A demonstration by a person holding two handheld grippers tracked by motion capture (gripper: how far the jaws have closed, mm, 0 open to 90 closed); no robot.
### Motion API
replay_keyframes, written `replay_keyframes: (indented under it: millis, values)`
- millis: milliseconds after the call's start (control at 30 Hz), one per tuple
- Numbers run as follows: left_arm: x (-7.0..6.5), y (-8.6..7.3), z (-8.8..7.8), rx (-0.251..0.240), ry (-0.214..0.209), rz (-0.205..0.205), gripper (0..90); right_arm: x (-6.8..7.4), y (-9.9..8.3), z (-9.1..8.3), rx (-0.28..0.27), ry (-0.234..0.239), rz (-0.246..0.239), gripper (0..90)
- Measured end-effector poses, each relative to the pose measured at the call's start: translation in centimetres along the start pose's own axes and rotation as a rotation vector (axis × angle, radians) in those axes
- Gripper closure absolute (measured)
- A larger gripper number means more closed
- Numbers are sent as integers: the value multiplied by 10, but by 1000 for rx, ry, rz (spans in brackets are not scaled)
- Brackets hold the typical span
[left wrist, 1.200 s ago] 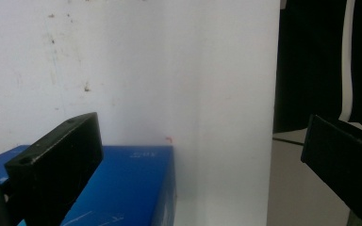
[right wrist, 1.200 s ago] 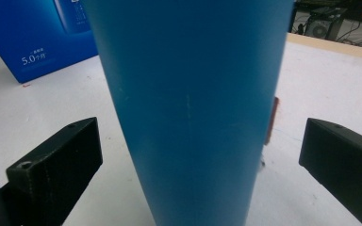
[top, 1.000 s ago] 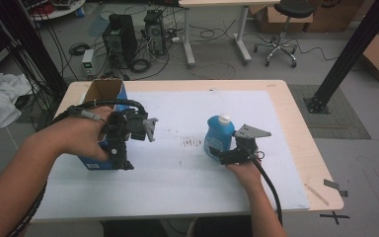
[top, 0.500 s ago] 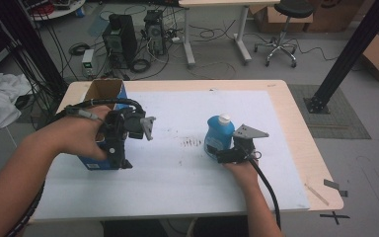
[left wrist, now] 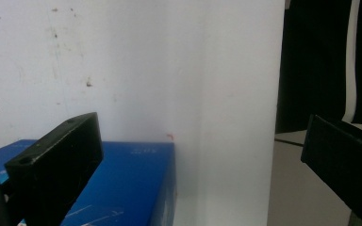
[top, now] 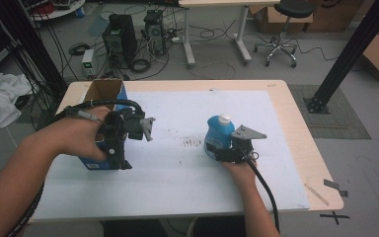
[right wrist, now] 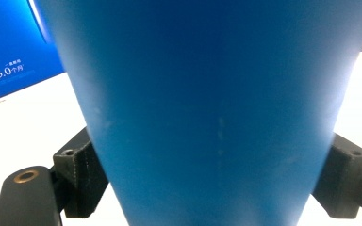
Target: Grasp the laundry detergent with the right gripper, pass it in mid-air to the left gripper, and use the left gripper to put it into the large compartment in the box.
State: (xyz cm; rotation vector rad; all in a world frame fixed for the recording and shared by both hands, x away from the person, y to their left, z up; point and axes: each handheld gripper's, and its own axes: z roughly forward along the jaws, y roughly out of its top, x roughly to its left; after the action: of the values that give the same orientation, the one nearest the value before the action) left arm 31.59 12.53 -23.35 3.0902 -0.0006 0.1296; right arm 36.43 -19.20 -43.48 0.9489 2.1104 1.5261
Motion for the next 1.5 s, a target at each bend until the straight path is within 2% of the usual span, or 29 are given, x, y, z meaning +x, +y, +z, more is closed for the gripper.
replay_keyframes:
  millis: [167, 367, 800, 1500]
  values:
    - [0, -1, 1, -4, 1, -5, 1, 1, 0, 0, 0, 2, -2, 168]
    - [0, -1, 1, -4, 0, -2, 1, 1, 0, -2, -9, -4, -3, 246]
    - [0, 0, 2, -2, 1, -4, 1, 2, -1, -3, -19, 2, -9, 336]
    - [2, 1, 4, -7, 2, -2, 1, 1, 0, -5, -29, 4, -12, 400]
